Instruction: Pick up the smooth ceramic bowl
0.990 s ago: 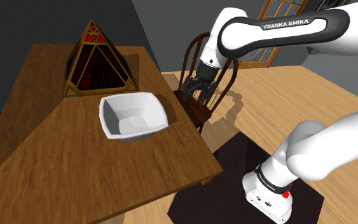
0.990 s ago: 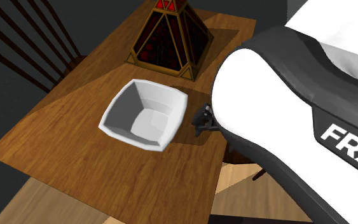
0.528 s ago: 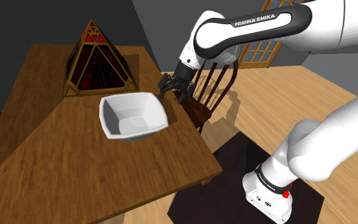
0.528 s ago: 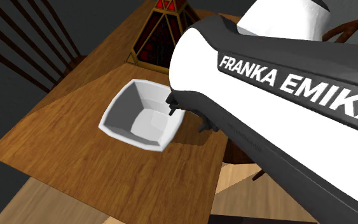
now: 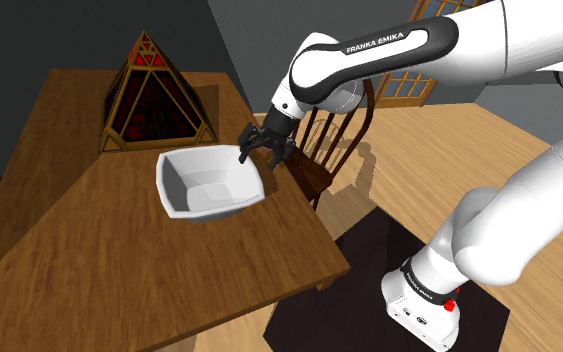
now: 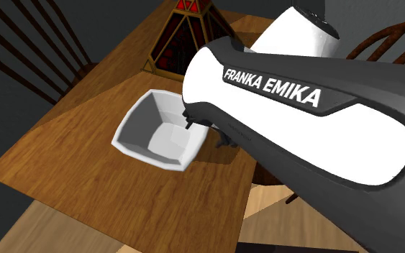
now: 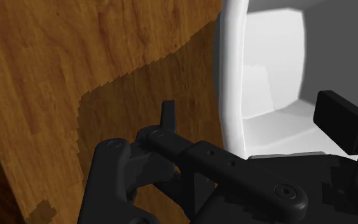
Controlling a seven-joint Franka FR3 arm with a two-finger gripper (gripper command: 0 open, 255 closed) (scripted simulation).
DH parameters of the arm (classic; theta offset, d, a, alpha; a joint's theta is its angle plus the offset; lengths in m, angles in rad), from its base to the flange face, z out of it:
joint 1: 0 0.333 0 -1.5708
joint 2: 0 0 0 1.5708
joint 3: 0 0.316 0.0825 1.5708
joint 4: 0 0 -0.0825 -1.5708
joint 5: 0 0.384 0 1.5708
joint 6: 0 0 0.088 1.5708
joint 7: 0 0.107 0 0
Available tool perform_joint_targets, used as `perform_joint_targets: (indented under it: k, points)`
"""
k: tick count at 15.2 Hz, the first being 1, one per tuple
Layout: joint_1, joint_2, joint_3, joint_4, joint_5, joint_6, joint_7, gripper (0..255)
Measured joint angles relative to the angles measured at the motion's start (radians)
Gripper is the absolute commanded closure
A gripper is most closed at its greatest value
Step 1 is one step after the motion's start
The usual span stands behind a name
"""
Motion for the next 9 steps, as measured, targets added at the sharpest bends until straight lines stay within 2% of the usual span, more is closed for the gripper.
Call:
perform_joint_targets:
  k: [2,3,9]
  points:
    - [0.003,0.019,0.002,-0.008,0.011,0.026,-0.013,0]
    - [0.003,0.019,0.002,-0.011,0.013,0.029,-0.015,255]
    - [0.003,0.019,0.002,-0.014,0.014,0.032,-0.019,255]
